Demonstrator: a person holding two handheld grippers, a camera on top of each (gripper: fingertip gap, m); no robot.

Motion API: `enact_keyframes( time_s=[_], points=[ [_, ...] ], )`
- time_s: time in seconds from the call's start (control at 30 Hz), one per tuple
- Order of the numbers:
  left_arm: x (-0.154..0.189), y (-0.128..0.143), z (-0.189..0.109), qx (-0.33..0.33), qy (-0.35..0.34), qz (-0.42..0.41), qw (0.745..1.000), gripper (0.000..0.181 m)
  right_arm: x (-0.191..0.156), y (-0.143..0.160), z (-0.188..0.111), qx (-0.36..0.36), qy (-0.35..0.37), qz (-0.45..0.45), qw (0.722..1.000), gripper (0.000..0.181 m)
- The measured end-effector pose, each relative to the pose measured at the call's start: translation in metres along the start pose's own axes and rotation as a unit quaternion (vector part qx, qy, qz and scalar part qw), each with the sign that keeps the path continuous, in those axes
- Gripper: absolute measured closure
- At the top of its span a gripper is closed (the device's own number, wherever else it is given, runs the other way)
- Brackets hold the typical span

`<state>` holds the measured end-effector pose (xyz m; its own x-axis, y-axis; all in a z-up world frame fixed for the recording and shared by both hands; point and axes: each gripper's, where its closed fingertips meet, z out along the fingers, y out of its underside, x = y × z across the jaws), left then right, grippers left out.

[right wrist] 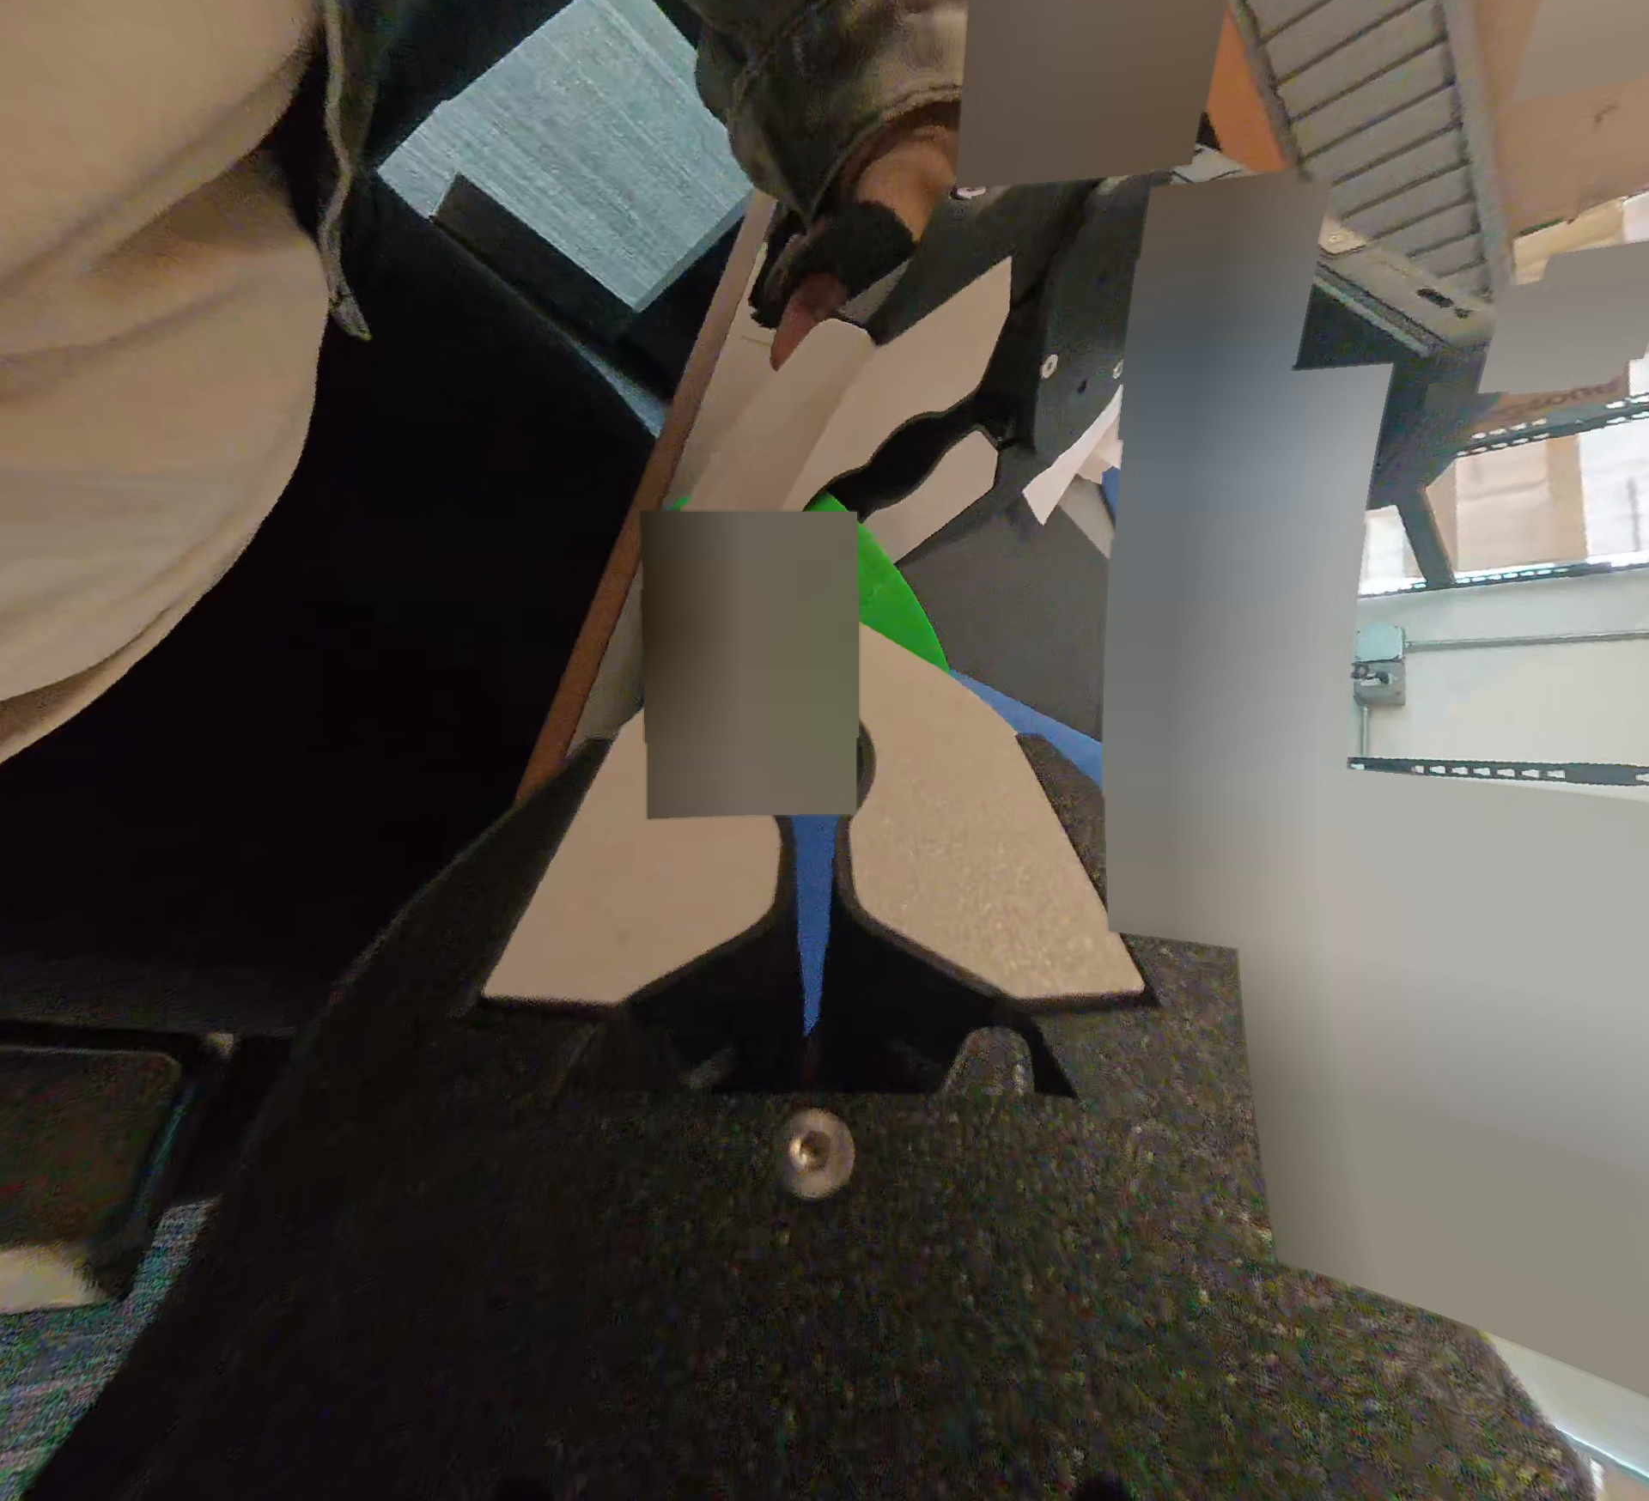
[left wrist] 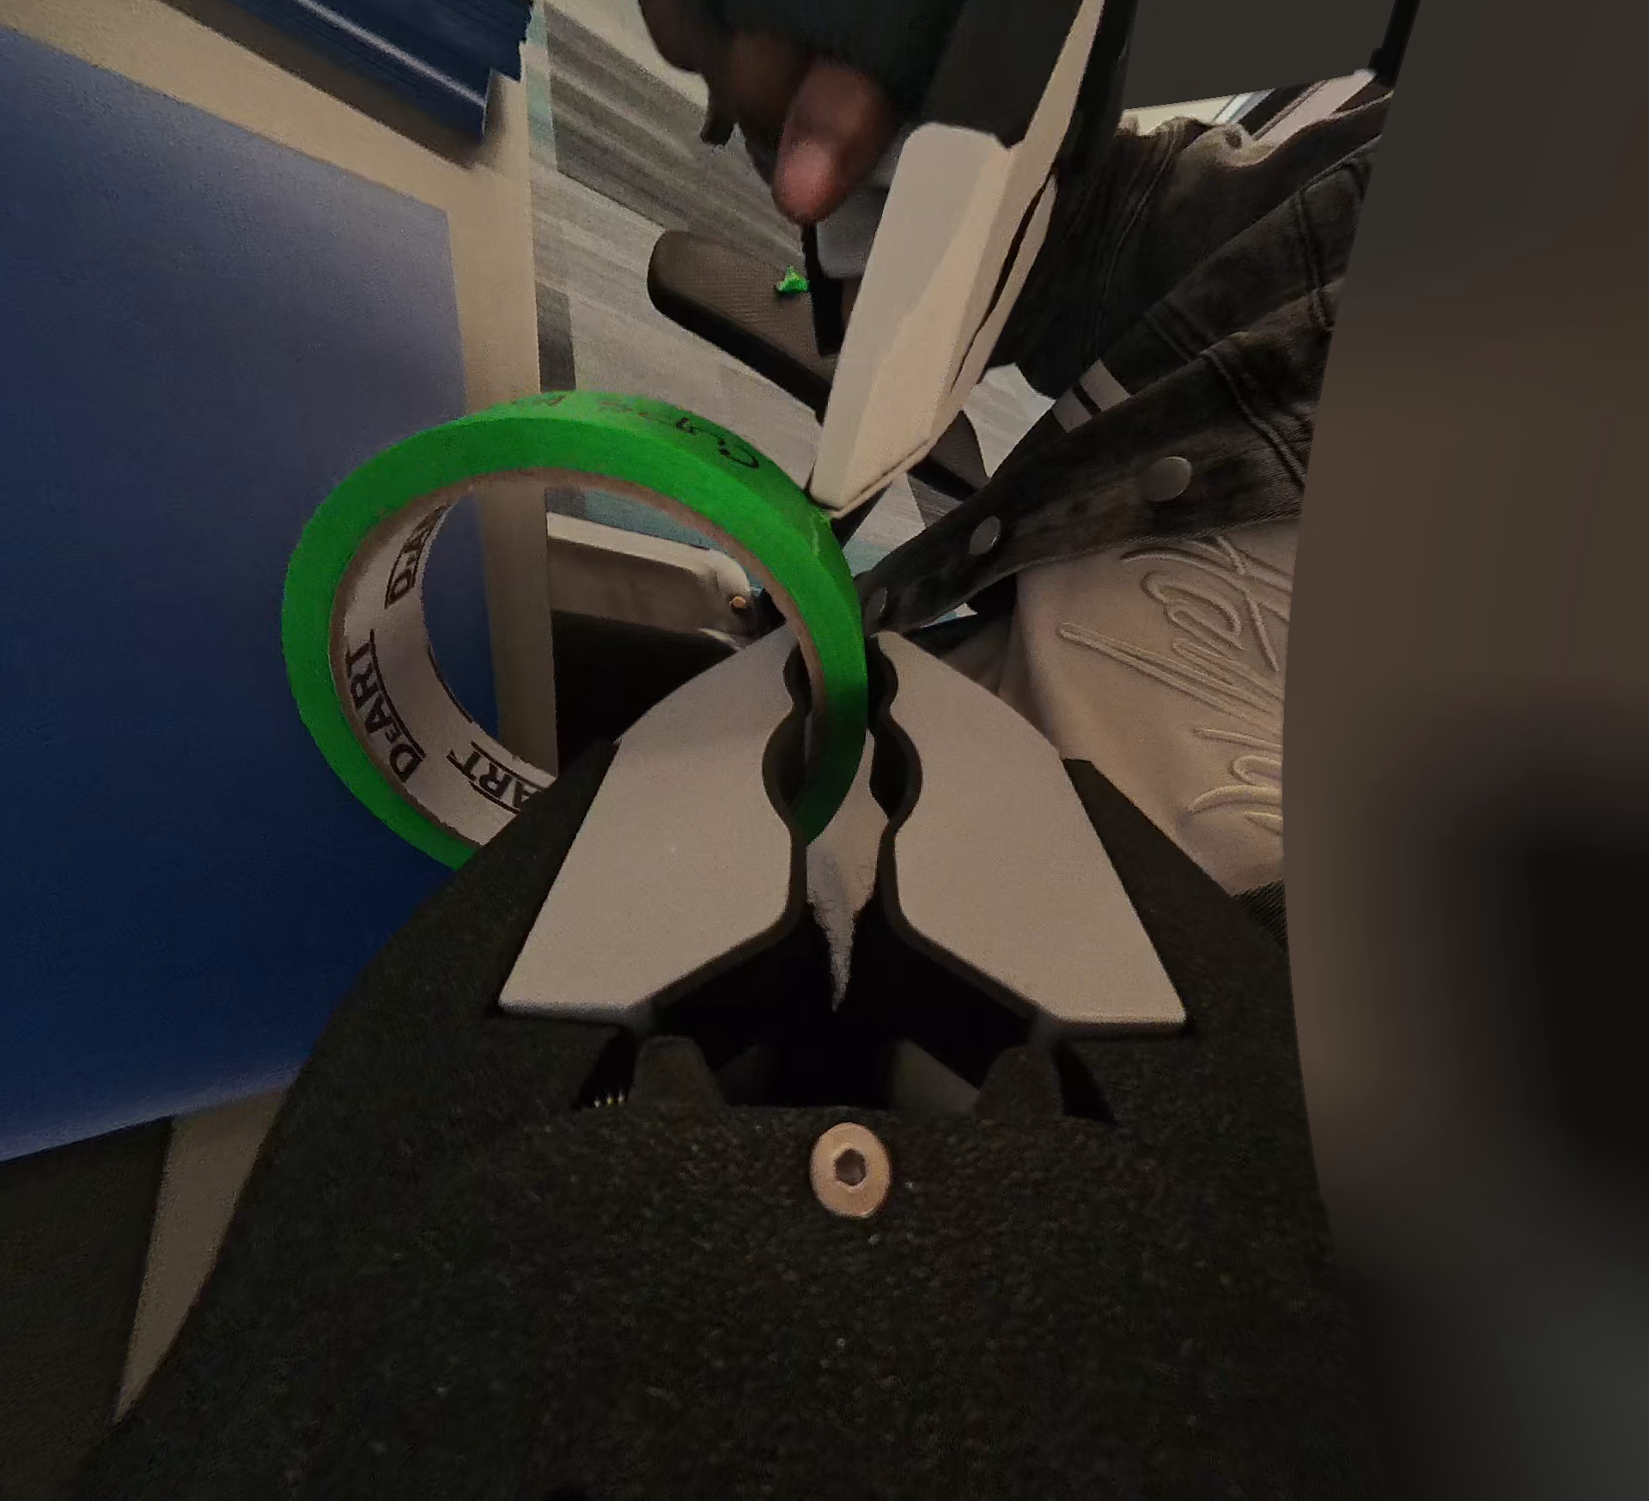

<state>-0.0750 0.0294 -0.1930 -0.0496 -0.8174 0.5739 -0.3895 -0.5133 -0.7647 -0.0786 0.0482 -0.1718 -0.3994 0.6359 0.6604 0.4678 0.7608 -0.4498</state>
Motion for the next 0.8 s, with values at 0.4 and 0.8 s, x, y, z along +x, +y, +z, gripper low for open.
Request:
enact_keyframes(
  time_s=[0.4, 0.8],
  points=[
    [-0.002, 0.01, 0.005, -0.027, 0.005, -0.016, 0.999, 0.171, -0.001, -0.004, -0.007, 0.048, -0.014, 0.068, 0.996, 0.181],
    [0.006, 0.009, 0.008, -0.019, 0.04, -0.033, 0.998, 0.17, -0.01, 0.0, 0.002, 0.014, -0.024, 0.029, 0.999, 0.175]
  ],
)
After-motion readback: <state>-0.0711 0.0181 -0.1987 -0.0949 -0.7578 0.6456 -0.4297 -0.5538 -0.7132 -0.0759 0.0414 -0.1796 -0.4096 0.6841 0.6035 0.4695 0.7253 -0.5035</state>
